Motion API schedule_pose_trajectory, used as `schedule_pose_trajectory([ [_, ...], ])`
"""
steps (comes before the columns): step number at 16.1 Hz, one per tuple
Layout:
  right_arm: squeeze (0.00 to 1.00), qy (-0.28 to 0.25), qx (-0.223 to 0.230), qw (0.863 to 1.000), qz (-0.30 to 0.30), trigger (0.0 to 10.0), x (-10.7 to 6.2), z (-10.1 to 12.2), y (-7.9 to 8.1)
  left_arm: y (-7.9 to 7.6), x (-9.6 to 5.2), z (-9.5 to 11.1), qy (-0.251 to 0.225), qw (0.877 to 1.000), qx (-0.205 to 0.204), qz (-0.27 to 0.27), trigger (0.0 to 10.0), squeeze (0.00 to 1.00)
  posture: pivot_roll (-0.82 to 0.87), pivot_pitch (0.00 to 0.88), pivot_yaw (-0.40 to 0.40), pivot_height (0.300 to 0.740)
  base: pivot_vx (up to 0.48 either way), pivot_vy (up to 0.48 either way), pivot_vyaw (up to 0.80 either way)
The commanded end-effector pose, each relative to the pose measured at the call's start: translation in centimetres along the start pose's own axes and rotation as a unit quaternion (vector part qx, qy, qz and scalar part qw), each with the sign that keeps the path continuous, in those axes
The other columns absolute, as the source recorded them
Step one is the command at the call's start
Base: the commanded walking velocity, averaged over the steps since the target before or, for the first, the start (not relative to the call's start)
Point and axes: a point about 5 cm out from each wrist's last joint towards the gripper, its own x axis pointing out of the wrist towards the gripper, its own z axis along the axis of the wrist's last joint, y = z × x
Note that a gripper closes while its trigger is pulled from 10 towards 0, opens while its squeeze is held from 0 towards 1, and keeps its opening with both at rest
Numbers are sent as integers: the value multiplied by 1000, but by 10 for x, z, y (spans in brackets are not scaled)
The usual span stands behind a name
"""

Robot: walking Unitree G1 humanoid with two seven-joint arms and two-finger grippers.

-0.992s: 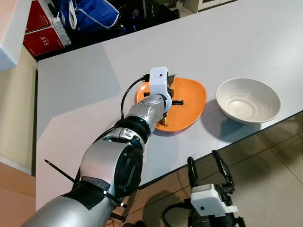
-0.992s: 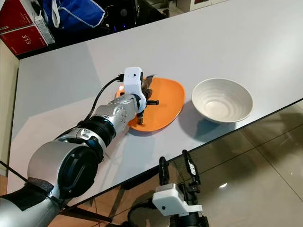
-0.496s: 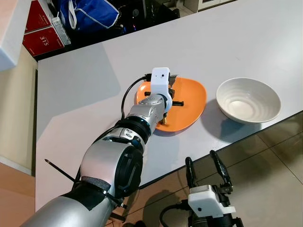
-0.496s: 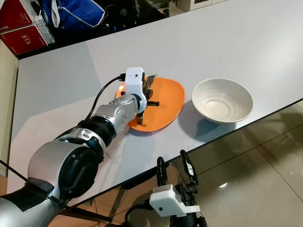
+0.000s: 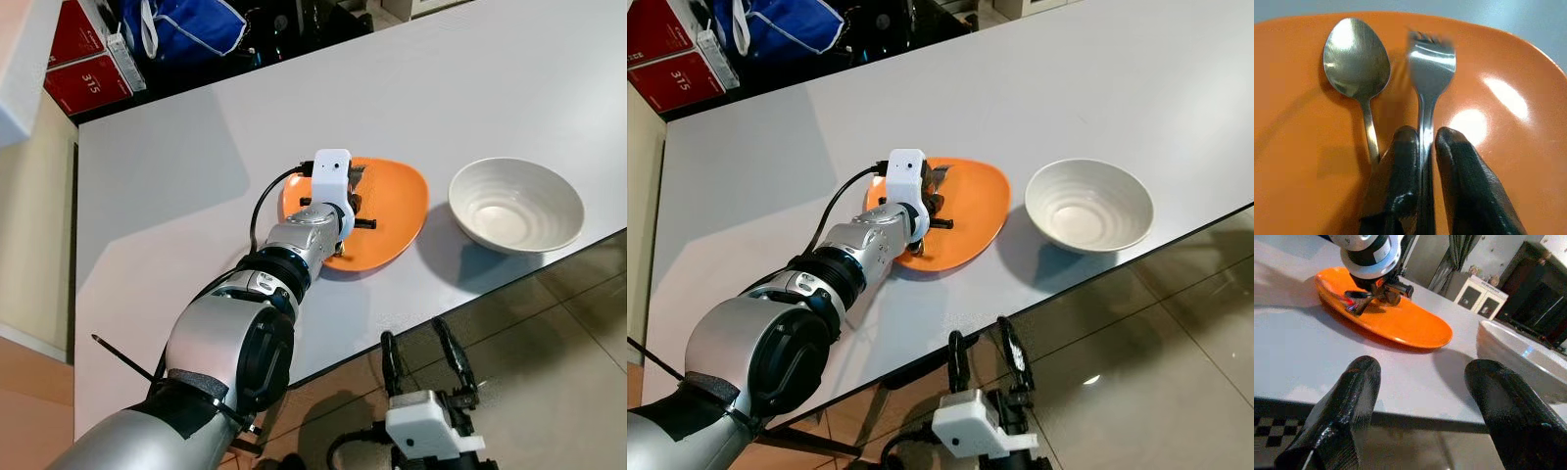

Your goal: Setting the table

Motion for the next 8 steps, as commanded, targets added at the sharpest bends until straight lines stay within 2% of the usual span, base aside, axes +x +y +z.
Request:
schedule_pose_trajectory([
  [1, 0, -7, 2, 1000, -3, 10000, 0, 7, 1, -2, 0, -8, 14, 1000, 9, -3, 10000, 1000, -305, 155, 176, 740, 0, 0, 0],
  [7, 0, -6, 4, 1000, -2, 10000, -1, 8, 2, -3, 0, -5, 10, 1000, 10, -7, 10000, 1000, -300, 158, 176, 740, 0, 0, 0],
  [8, 0, -7, 4, 1000, -2, 10000, 0, 8, 2, -2, 0, -1, 5, 1000, 8, -6, 10000, 0, -296, 156, 173, 740, 0, 0, 0],
])
